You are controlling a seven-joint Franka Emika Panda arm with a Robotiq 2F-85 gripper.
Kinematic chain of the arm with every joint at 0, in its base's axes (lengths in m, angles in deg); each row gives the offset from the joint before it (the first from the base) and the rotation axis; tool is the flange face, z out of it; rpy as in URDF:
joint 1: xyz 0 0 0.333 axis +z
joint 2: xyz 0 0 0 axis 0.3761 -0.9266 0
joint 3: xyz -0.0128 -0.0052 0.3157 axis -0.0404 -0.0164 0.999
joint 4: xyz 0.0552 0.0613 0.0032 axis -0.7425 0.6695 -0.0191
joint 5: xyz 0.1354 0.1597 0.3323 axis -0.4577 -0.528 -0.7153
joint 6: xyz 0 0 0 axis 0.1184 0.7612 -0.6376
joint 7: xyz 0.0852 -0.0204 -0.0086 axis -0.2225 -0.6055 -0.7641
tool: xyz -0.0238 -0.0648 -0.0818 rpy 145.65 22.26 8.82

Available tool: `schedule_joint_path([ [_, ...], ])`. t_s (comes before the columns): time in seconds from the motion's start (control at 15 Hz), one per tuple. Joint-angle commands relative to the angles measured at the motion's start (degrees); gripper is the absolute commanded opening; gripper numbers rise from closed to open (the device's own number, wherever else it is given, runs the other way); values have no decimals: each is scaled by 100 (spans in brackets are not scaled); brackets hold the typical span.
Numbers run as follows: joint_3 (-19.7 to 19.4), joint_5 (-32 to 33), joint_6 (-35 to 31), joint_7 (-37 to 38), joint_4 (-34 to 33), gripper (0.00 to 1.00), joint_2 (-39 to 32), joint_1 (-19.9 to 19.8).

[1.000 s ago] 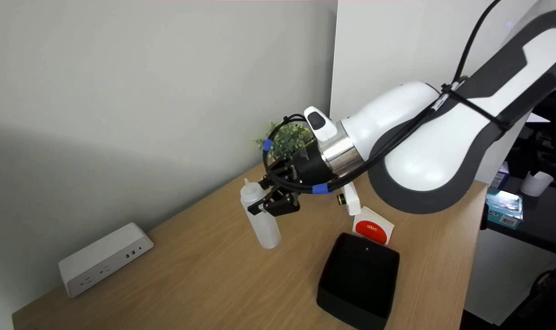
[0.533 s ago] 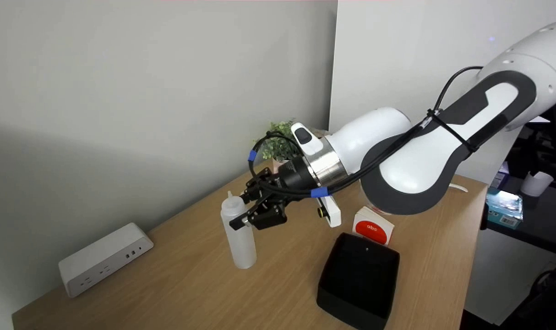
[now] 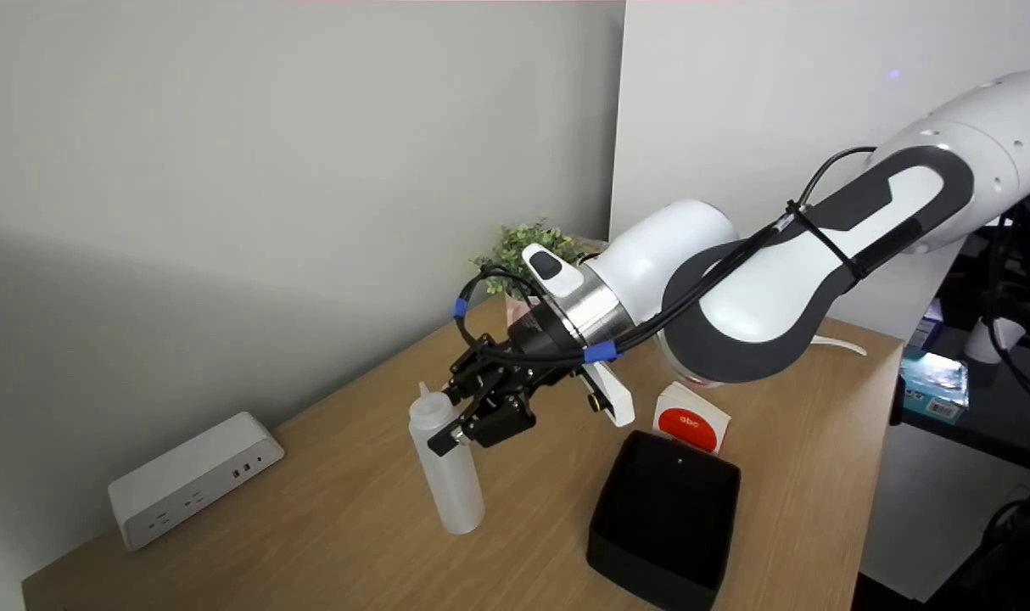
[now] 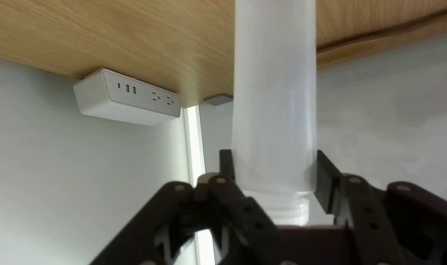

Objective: Take the book out of the black box, take the sauce bottle out of the box

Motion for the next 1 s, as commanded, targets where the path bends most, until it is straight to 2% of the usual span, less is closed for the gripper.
schedule_joint_path([
  [0.0,6,-149,343,7,35,28,174,-72],
  [0.4,-283,-464,940,48,-100,28,417,76],
  [0.93,-436,-839,1450,-117,-261,28,518,189],
])
